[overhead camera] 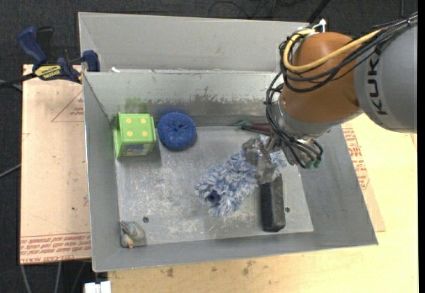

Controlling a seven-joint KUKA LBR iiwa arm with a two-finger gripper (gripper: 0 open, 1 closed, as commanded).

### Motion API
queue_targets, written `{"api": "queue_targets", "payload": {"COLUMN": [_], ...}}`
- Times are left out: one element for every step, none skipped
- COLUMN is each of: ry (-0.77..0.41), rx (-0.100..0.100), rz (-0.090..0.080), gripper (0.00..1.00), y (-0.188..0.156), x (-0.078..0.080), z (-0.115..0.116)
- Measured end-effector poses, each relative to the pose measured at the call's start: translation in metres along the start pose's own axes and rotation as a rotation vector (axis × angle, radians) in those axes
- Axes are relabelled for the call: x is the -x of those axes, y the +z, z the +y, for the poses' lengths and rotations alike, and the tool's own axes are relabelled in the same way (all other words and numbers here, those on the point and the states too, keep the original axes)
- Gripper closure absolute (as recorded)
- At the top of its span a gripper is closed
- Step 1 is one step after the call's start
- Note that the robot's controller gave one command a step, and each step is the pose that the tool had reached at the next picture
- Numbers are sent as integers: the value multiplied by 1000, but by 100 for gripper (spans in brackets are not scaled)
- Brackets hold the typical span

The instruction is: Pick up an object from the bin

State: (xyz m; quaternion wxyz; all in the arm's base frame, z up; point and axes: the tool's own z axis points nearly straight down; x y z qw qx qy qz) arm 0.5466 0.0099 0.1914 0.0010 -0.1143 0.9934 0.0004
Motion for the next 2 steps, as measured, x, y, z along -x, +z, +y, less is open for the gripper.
{"api": "queue_targets", "payload": {"ry": [0,-12], "rx": [0,0], "rz": [0,-1], "gripper": [100,100], "y": [0,-114], "x": [0,-19], "z": [0,4]}}
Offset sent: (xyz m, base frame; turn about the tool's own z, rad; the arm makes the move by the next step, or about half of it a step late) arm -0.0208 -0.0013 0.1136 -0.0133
